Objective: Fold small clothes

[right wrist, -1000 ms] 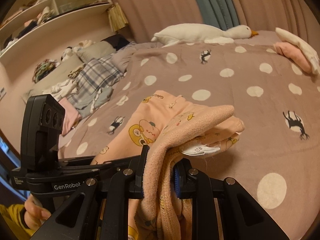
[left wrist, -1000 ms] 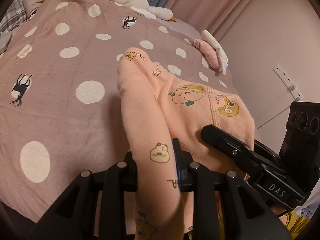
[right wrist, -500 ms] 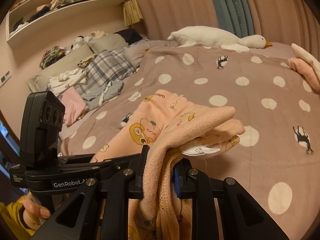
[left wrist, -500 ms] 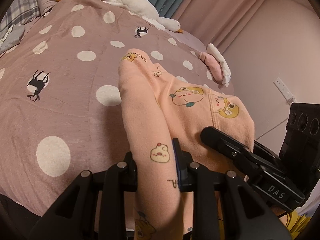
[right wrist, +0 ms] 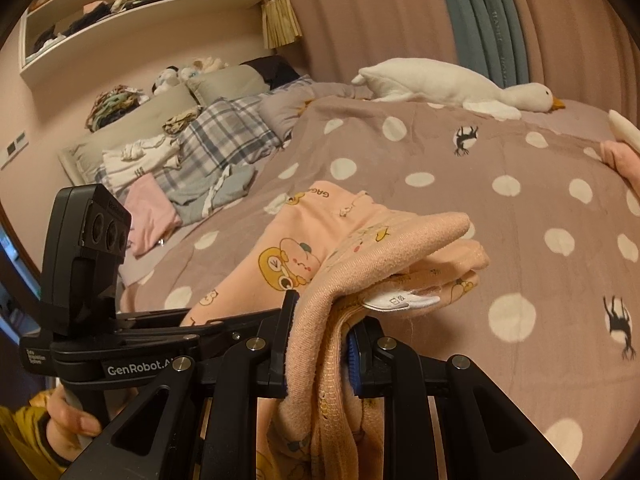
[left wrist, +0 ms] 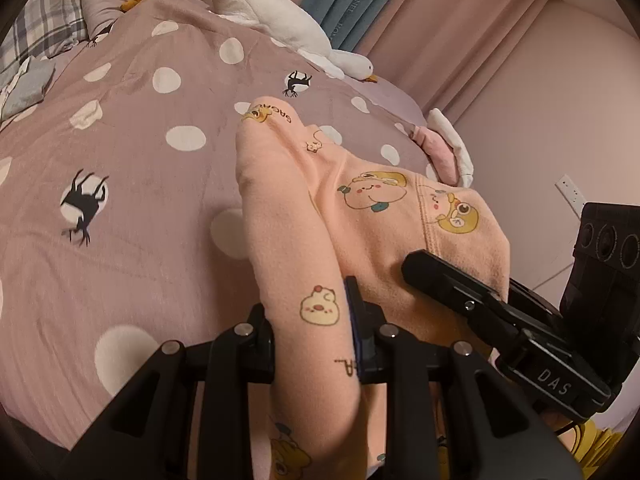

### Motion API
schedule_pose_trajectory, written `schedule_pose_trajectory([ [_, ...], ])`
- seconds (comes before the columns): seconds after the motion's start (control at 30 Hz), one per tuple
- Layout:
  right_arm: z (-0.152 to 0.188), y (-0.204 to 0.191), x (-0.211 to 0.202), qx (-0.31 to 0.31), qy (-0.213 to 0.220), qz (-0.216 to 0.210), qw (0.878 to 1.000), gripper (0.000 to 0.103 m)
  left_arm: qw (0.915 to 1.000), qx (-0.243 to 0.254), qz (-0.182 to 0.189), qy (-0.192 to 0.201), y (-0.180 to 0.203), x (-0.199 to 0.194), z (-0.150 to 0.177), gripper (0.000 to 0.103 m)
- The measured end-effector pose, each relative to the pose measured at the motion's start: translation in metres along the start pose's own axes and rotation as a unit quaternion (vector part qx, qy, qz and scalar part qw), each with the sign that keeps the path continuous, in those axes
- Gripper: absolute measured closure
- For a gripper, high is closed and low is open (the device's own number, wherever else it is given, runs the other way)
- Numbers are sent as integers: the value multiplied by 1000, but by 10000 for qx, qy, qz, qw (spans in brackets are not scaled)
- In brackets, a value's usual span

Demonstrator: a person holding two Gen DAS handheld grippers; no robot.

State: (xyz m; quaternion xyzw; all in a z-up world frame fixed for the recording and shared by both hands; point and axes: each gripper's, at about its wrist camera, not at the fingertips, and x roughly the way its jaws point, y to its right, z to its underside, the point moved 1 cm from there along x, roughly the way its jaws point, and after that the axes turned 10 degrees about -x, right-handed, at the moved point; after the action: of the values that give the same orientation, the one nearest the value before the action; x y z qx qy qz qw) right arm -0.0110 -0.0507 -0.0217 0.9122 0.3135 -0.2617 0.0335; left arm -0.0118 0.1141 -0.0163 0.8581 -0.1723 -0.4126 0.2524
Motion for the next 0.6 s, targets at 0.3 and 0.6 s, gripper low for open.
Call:
schedule_pose_trajectory([
  [0.3, -12, 17, 19, 109, 56, 17, 9999, 80, 10000, 24, -21, -50, -2, 24, -29, 78],
  [0.6, -29, 43, 34, 205, 207, 61, 9996, 80, 9999, 164, -28, -38, 2, 52, -61, 78],
])
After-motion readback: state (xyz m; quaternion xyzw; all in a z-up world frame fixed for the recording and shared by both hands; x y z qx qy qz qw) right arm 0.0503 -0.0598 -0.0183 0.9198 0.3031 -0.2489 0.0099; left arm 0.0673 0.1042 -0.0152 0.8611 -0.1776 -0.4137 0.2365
